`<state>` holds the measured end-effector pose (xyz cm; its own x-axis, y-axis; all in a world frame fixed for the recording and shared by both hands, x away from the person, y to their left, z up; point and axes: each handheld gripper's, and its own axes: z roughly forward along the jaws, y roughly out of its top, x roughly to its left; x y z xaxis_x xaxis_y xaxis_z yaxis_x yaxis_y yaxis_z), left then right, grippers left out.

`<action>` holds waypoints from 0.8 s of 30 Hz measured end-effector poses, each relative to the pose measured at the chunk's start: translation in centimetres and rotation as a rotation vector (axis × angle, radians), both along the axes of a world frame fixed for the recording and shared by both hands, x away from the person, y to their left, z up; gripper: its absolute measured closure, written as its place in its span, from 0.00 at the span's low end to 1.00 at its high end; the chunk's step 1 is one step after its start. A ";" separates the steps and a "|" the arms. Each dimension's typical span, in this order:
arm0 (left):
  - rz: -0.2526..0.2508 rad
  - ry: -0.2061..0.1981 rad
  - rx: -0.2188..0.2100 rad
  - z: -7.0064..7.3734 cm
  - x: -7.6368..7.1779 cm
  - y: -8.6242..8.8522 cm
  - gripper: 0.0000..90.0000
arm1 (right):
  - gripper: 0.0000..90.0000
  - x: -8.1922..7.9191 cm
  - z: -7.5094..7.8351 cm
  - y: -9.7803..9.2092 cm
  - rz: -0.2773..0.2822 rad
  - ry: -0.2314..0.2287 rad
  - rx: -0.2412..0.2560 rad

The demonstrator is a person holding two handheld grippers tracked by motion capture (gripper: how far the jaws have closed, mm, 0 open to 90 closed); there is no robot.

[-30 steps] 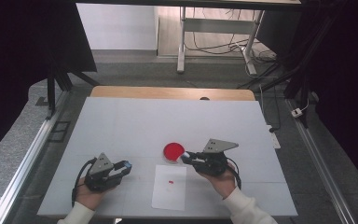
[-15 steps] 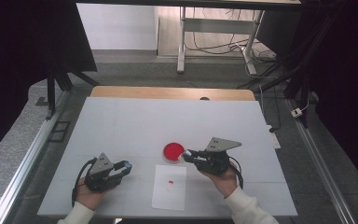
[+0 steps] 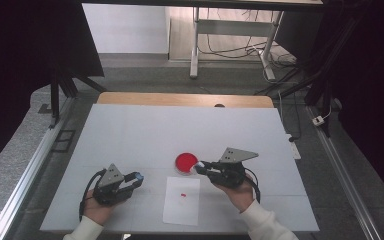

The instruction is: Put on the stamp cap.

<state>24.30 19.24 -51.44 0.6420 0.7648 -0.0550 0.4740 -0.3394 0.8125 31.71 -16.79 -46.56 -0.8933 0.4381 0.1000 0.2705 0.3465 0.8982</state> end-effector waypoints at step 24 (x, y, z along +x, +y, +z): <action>-0.041 -0.023 0.019 0.1 0.6 -2.7 0.72 | 0.83 -0.2 0.0 0.4 0.010 0.002 0.011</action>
<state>24.89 16.50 -51.38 0.6738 0.7385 -0.0255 0.4407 -0.3738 0.8161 31.47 -16.41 -46.54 -0.8976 0.4276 0.1067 0.2687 0.3390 0.9016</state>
